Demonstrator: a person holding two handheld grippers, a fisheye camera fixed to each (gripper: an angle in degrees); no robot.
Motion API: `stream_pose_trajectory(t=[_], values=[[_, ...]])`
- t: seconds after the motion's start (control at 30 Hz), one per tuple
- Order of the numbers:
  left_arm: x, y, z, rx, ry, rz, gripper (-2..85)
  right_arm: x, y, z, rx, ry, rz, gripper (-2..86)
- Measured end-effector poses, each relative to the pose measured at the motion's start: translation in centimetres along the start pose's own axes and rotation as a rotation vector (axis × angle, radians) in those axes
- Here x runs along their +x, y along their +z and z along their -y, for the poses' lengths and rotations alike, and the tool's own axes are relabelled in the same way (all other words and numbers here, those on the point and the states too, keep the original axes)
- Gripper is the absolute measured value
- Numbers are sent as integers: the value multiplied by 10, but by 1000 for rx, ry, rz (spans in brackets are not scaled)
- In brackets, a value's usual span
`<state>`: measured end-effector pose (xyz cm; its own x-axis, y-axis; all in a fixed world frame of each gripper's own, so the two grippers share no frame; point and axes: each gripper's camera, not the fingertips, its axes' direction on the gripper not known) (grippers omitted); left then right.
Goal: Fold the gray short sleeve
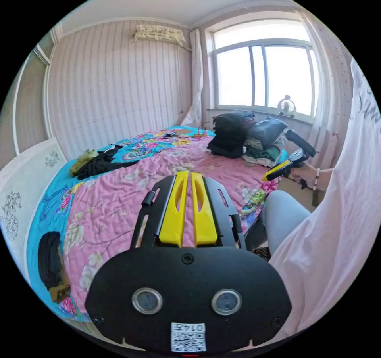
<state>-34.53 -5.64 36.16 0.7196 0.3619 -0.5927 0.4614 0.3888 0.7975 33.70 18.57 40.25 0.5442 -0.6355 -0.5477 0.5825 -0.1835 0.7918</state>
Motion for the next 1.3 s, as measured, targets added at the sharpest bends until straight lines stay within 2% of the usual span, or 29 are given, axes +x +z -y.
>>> stream_pose_trajectory(t=[0.13, 0.27, 0.4, 0.53, 0.63, 0.73, 0.8, 0.93, 1.0, 1.13, 1.3], values=[[68, 53, 54, 44, 120, -198, 4, 47, -60, -63, 207, 169, -115, -3], [137, 110, 96, 2, 265, -276, 52, 104, -108, -115, 306, 323, -127, 5], [181, 154, 127, 5, 266, -399, 53, 147, -138, -144, 339, 421, -201, 21], [218, 220, 161, -23, 217, -565, 71, 198, -158, -155, 413, 446, -164, 47], [254, 291, 190, -104, 308, -572, 83, 238, -166, -148, 475, 482, -83, 80], [277, 363, 224, -235, 217, -604, 82, 267, -185, -129, 506, 525, -60, 98], [290, 393, 246, -263, 158, -623, 78, 275, -203, -118, 574, 502, -63, 87], [329, 454, 278, -305, 196, -554, 78, 281, -242, -92, 706, 322, -71, 80], [343, 478, 284, -361, 208, -545, 80, 290, -255, -77, 685, 281, -87, 80], [368, 513, 280, -415, 222, -538, 85, 313, -278, -39, 551, 281, -256, 81], [390, 543, 282, -428, 127, -593, 101, 341, -265, 0, 344, 250, -305, 66]])
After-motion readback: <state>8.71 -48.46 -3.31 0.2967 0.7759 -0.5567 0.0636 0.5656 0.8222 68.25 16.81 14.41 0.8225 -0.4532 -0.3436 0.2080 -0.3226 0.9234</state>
